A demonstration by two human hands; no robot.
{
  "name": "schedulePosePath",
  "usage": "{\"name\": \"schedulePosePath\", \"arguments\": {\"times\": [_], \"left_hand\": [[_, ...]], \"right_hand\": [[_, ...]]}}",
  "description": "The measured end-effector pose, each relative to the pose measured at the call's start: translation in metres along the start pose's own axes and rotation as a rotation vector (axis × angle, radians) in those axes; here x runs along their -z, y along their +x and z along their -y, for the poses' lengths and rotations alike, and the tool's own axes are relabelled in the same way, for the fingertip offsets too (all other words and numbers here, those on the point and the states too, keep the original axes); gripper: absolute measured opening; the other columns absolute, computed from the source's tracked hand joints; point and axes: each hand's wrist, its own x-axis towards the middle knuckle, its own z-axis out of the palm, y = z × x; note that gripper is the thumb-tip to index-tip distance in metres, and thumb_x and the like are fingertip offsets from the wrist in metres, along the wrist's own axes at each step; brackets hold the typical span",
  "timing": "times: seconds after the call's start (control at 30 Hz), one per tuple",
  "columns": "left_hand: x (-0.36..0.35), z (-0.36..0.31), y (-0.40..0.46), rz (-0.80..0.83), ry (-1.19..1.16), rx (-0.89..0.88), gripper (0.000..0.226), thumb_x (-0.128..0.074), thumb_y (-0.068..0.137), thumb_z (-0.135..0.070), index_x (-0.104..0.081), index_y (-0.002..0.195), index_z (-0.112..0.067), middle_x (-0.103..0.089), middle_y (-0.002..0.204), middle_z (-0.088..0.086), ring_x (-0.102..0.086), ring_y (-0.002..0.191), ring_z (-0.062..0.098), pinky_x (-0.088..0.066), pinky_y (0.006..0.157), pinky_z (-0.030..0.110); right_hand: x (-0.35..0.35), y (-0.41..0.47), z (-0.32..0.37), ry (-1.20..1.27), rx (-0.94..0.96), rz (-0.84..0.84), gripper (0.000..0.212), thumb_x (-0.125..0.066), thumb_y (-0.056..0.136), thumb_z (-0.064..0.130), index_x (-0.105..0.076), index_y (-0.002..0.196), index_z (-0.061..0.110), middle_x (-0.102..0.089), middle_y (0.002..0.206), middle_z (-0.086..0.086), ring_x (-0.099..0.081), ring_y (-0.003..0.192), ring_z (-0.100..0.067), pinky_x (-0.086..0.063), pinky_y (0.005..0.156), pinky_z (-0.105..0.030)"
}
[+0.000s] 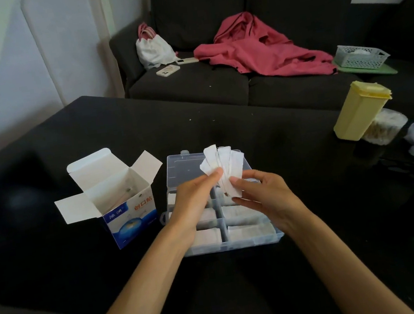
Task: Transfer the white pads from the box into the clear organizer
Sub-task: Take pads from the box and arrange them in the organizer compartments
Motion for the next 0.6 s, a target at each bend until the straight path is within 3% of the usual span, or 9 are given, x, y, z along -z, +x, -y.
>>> {"name": "schedulePosePath", "arguments": {"times": [0.17, 0.3, 0.37, 0.43, 0.6], "left_hand": [[-0.016, -0.004, 0.006, 0.089, 0.135, -0.231, 0.032, -0.054, 0.092, -0.037, -0.056, 0.122, -0.025, -0.059, 0.112, -0.011, -0.054, 0.099, 0.005, -0.039, 0.07, 0.016], [-0.01, -0.006, 0.015, -0.071, 0.258, -0.37, 0.039, -0.055, 0.091, -0.036, -0.048, 0.129, -0.027, -0.054, 0.111, -0.015, -0.053, 0.099, 0.001, -0.045, 0.079, 0.017], [0.001, -0.003, 0.017, -0.211, 0.384, -0.504, 0.033, -0.055, 0.092, -0.031, -0.052, 0.125, -0.027, -0.058, 0.11, -0.013, -0.056, 0.097, 0.001, -0.043, 0.076, 0.011], [0.01, 0.001, 0.022, -0.302, 0.499, -0.588, 0.03, -0.056, 0.092, -0.027, -0.057, 0.122, -0.026, -0.06, 0.113, -0.01, -0.056, 0.099, 0.001, -0.044, 0.08, 0.013], [0.008, 0.007, 0.029, -0.211, 0.769, -0.642, 0.029, -0.053, 0.094, -0.024, -0.058, 0.122, -0.031, -0.057, 0.125, -0.01, -0.047, 0.118, 0.006, -0.038, 0.093, 0.02]], "right_hand": [[0.026, 0.002, 0.003, -0.123, 0.129, -0.052, 0.032, -0.067, 0.083, 0.016, -0.061, 0.114, 0.021, -0.066, 0.097, 0.008, -0.065, 0.085, -0.007, -0.053, 0.062, -0.017], [0.056, 0.013, 0.006, -0.392, 0.335, -0.126, 0.032, -0.058, 0.089, 0.012, -0.058, 0.121, 0.02, -0.061, 0.103, 0.013, -0.058, 0.088, 0.003, -0.048, 0.064, -0.012], [0.063, 0.018, 0.006, -0.545, 0.417, -0.089, 0.031, -0.055, 0.091, 0.011, -0.058, 0.121, 0.019, -0.06, 0.107, 0.01, -0.057, 0.091, 0.004, -0.048, 0.067, -0.008], [0.063, 0.026, 0.004, -0.677, 0.457, -0.011, 0.03, -0.054, 0.091, 0.011, -0.06, 0.12, 0.019, -0.062, 0.112, 0.008, -0.057, 0.098, 0.001, -0.048, 0.075, -0.011], [0.053, 0.041, -0.007, -0.905, 0.51, 0.063, 0.029, -0.055, 0.091, 0.013, -0.063, 0.118, 0.02, -0.065, 0.114, 0.005, -0.054, 0.098, 0.002, -0.042, 0.079, -0.009]]}}
